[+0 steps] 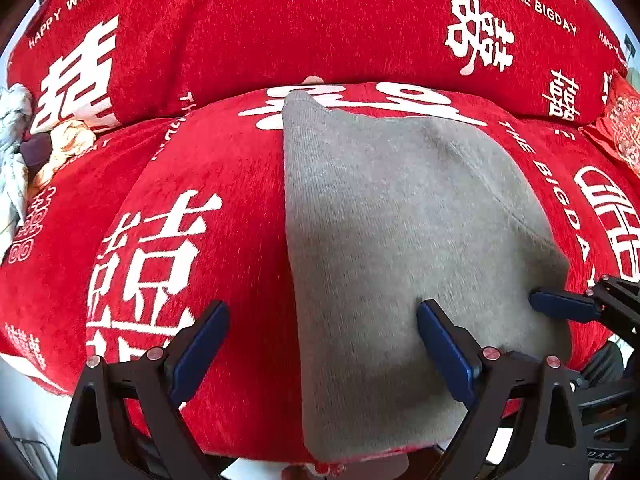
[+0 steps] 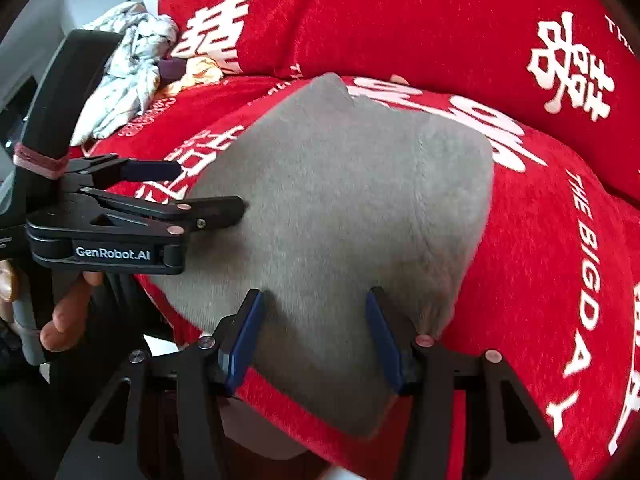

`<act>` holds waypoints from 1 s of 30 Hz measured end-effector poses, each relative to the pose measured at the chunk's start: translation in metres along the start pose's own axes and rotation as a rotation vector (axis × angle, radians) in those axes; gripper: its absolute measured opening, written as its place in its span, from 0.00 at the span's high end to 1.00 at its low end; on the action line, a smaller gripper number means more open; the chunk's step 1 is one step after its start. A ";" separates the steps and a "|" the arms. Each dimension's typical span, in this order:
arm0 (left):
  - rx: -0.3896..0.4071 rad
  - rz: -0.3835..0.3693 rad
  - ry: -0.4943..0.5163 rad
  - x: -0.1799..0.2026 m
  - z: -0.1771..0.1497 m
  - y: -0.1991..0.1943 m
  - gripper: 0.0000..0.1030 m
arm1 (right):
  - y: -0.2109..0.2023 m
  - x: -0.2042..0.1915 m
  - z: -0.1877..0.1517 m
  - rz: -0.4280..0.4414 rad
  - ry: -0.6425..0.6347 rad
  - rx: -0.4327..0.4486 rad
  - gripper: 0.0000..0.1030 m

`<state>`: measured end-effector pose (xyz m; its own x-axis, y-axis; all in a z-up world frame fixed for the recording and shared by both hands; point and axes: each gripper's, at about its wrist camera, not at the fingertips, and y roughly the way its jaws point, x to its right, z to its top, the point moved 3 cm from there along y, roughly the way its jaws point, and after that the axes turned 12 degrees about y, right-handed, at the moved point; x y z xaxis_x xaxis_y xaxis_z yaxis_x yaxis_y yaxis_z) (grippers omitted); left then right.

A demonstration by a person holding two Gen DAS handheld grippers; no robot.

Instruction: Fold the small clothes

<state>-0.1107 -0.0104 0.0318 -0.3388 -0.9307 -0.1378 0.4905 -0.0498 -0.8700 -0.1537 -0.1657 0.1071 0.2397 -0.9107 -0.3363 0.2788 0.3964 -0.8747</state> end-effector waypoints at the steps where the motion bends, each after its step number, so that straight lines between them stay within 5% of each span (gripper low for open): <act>1: -0.002 0.011 0.007 0.002 -0.001 -0.004 0.08 | -0.003 -0.002 0.000 -0.012 -0.005 -0.006 0.44; 4: -0.001 0.014 0.033 0.008 -0.001 -0.012 0.08 | -0.014 -0.012 0.001 -0.056 -0.047 -0.003 0.35; 17: 0.040 0.000 -0.055 0.002 -0.003 -0.034 0.08 | -0.028 -0.027 0.008 -0.184 -0.069 0.035 0.34; 30: 0.006 0.053 -0.095 -0.004 -0.012 -0.025 0.08 | -0.021 -0.020 0.011 -0.206 -0.022 0.027 0.34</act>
<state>-0.1315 -0.0014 0.0481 -0.2346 -0.9623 -0.1377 0.5109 -0.0016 -0.8597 -0.1544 -0.1543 0.1364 0.1956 -0.9702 -0.1430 0.3484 0.2051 -0.9146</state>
